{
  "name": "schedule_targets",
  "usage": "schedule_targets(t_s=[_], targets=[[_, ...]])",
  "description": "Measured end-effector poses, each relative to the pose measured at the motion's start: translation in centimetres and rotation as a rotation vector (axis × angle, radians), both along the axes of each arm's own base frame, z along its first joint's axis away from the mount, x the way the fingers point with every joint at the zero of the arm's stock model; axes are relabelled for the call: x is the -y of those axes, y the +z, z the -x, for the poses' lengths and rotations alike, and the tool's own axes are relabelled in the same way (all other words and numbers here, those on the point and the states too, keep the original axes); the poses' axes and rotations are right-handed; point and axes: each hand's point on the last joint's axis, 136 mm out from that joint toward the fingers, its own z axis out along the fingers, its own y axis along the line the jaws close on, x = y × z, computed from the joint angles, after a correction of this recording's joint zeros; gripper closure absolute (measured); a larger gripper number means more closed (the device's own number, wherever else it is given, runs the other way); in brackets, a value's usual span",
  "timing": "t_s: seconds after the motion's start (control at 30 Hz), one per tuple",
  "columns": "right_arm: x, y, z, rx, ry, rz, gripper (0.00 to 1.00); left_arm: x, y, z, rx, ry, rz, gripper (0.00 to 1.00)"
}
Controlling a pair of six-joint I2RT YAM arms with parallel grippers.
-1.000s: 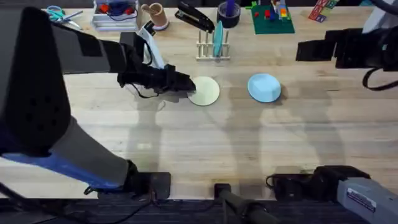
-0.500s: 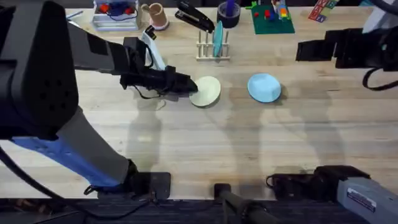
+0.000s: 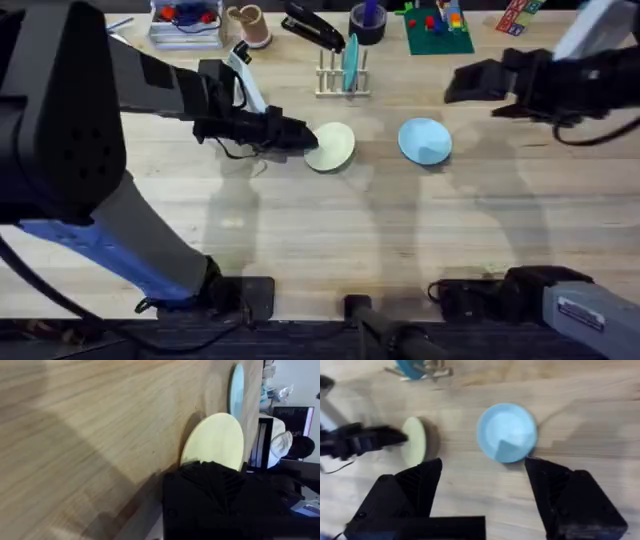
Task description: Pick up the plates from the table one by one and place each into a slot on the dish rack.
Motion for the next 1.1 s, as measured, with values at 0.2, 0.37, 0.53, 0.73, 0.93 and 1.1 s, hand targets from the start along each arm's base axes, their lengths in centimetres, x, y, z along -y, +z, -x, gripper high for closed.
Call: schedule_targets(t_s=[0.2, 0.37, 0.53, 0.73, 0.93, 1.1], targets=[[-3.7, -2.1, -1.4, -0.072, 0.090, -0.105, 0.007, 0.0, 0.0, 0.0, 0.000, 0.000, 0.000, 0.960], [-7.4, -4.0, -2.7, -0.109, 0.165, -0.154, 0.007, 0.0, 0.0, 0.0, 0.000, 0.000, 0.000, 0.960], [-10.7, -6.4, -4.1, -0.137, 0.211, -0.185, 0.007, 0.0, 0.0, 0.0, 0.000, 0.000, 0.000, 0.960], [-14.1, -9.1, -4.9, -0.184, 0.251, -0.239, 0.008, 0.0, 0.0, 0.0, 0.000, 0.000, 0.000, 0.960], [-16.7, -11.1, -5.2, -0.220, 0.276, -0.285, 0.007, 0.0, 0.0, 0.0, 0.001, 0.000, 0.000, 0.960], [-17.6, -11.9, -4.6, -0.264, 0.267, -0.302, 0.024, 0.0, 0.0, 0.0, 0.001, 0.000, 0.000, 0.960]])
